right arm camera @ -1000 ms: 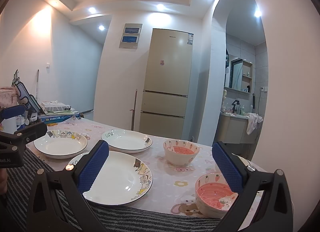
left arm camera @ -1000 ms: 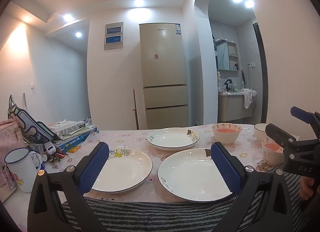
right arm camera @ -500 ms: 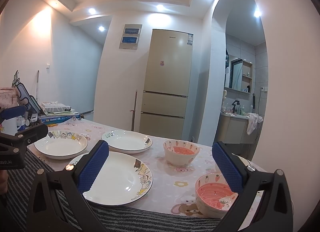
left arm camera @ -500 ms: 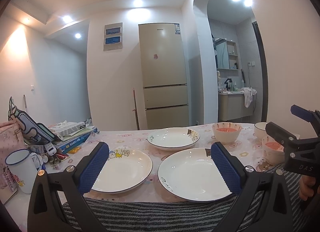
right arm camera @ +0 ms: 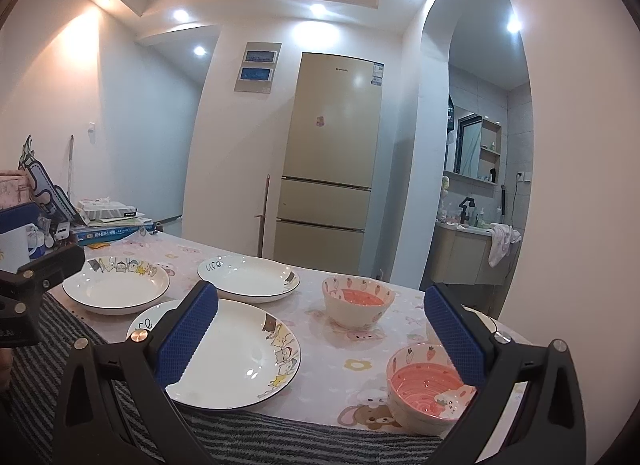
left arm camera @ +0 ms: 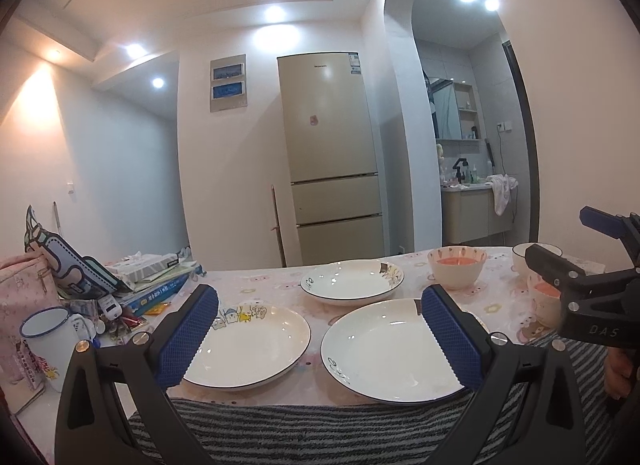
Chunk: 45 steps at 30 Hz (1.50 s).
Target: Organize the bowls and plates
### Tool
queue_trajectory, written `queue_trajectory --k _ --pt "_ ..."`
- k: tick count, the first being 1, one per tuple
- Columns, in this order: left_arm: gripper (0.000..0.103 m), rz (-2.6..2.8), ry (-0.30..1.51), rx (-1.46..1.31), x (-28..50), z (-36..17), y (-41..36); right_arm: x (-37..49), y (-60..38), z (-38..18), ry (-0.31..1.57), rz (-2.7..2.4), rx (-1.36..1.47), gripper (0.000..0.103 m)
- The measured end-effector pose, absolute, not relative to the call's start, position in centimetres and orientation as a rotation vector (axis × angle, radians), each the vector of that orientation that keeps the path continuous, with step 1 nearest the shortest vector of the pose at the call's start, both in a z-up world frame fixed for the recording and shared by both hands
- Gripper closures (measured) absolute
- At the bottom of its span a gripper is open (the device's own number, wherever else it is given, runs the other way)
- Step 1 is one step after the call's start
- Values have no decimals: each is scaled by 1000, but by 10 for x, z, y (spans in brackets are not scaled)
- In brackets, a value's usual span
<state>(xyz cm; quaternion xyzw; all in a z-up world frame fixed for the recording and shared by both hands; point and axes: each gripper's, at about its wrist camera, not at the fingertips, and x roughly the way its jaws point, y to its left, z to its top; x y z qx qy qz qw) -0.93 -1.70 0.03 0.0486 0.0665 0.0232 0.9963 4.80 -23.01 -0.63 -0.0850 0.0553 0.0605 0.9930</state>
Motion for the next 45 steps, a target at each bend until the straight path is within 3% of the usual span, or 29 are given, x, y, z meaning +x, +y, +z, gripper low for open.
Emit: queue_trajectory --k 45 --pt "0 -2 175 19 -1 -1 3 60 -230 -10 159 116 -170 2"
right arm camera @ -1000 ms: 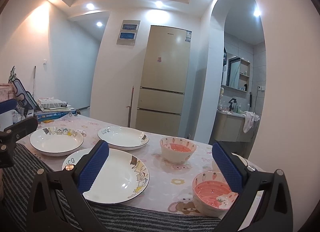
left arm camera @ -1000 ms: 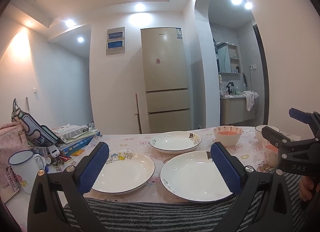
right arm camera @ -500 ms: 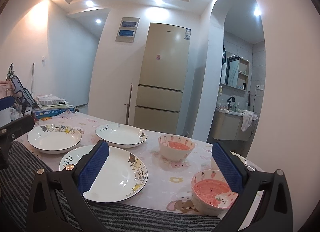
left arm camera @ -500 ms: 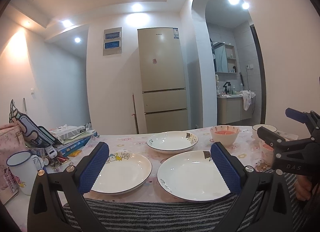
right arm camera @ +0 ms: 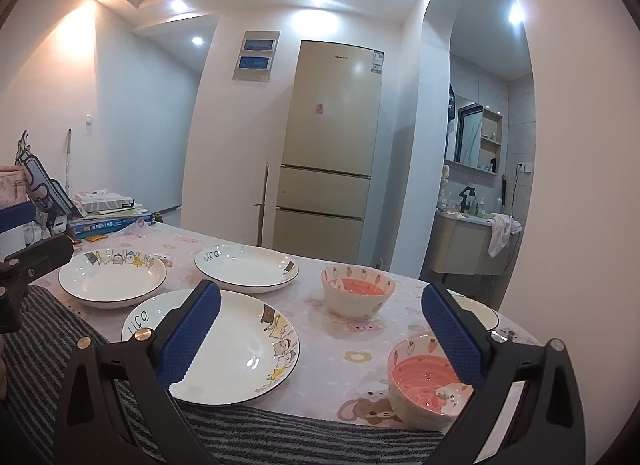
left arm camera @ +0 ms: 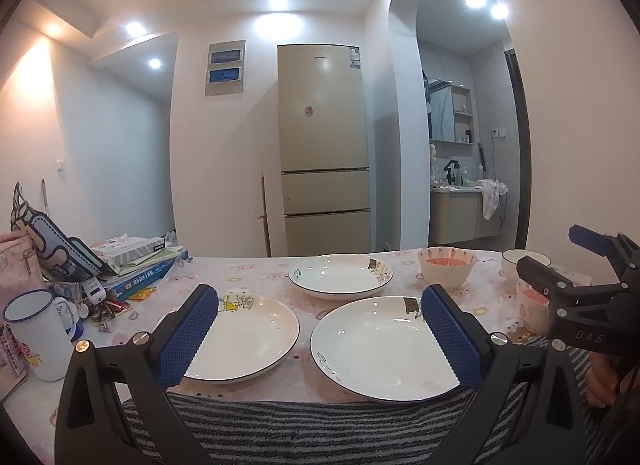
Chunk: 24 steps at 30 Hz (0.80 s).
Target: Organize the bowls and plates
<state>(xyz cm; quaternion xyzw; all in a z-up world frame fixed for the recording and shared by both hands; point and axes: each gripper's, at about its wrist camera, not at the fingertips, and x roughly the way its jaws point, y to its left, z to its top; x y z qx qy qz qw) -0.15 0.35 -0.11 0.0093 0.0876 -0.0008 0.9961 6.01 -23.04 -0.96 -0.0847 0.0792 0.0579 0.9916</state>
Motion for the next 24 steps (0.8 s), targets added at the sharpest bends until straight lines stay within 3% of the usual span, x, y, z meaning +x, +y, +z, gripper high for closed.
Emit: queue_trajectory --k 18,21,24 --pt "2 75 153 30 -7 13 -2 41 -235 16 118 141 -152 2" --pt "2 78 107 20 -22 25 -1 30 -237 29 91 161 -143 14" --pt "2 79 72 32 -33 40 2 29 -243 42 97 206 -96 14"
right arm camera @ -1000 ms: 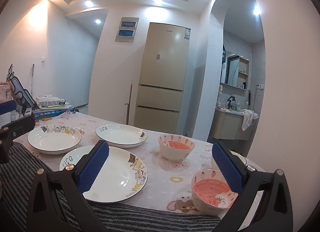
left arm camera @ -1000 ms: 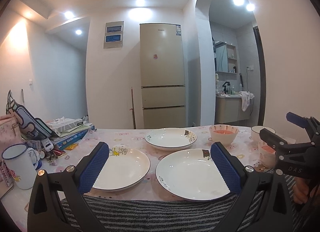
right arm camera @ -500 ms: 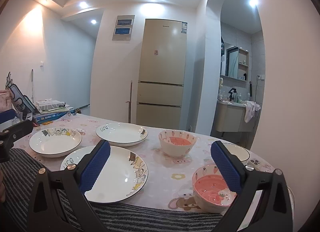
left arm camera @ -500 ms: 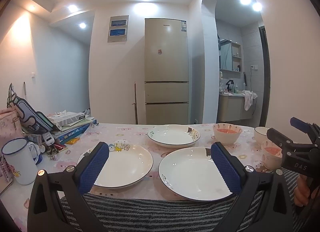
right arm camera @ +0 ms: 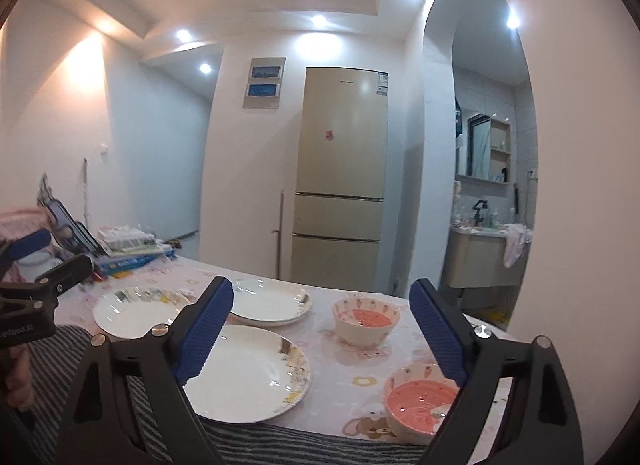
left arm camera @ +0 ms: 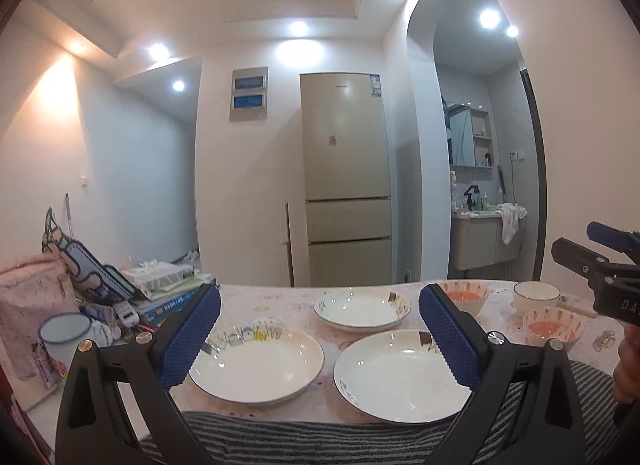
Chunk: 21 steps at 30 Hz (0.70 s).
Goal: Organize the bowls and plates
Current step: 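Move both grippers down to the rim of the cartoon-rim white plate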
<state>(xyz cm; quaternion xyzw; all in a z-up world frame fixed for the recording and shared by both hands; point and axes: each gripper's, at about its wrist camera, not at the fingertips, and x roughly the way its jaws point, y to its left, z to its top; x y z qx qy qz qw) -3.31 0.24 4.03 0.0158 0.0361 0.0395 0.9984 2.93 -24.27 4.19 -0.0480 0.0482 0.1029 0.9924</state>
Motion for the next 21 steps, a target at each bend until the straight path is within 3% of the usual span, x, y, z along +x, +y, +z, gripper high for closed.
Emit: queue_trajectory --k 4,7,9,11,18,21 --pt "2 86 70 29 -19 73 12 40 -244 62 131 264 -48 14" --pt "2 62 102 -36 3 95 26 59 -239 81 158 299 -13 22" --pt "2 61 129 -78 18 103 40 72 -236 98 161 353 15 43" --pt "6 96 145 -104 30 105 55 89 -228 115 174 369 26 50" --pt "8 203 220 -285 61 79 116 153 -166 130 303 500 64 55" --pt "10 220 283 -340 76 65 143 190 -130 119 440 575 69 56"
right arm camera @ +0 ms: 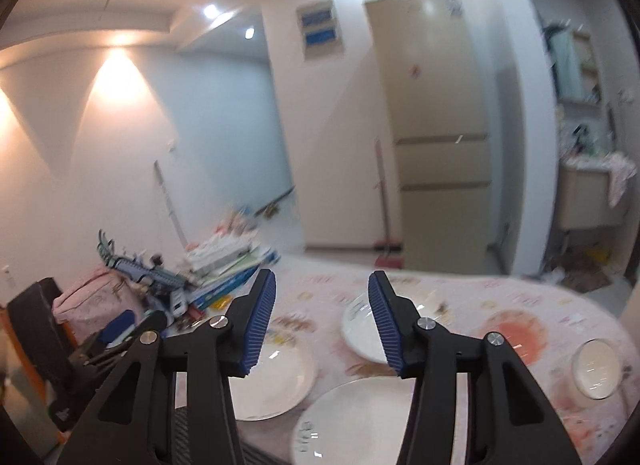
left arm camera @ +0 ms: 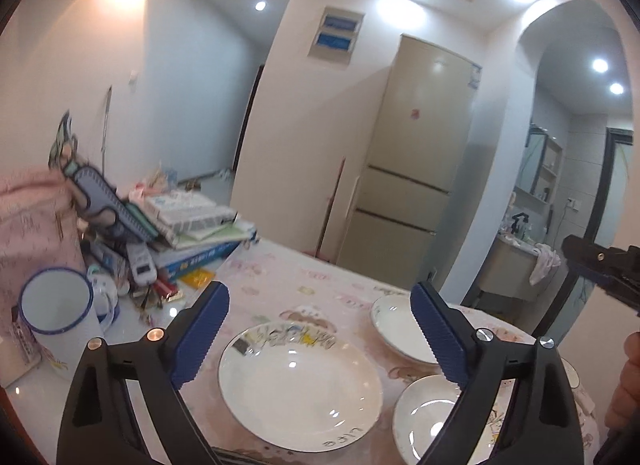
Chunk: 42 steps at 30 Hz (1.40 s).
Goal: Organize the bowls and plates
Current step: 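Move both grippers down to the rim of the cartoon-rim white plate, then close both grippers on the plate rim and lift the plate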
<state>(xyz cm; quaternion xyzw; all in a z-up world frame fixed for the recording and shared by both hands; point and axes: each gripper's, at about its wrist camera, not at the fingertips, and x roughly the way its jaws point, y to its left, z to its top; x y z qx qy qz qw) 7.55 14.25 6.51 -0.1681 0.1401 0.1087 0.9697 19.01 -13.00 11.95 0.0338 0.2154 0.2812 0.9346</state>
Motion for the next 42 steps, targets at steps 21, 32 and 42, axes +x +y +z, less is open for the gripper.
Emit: queue_trajectory --k 21,32,42 --pt "31 258 712 -628 134 -77 211 315 -48 -70 1060 684 179 72" --pt "53 261 780 -777 137 -97 229 322 -35 -101 1169 697 135 85" --pt "91 280 833 -793 143 -107 228 319 -27 -102 1115 667 65 92"
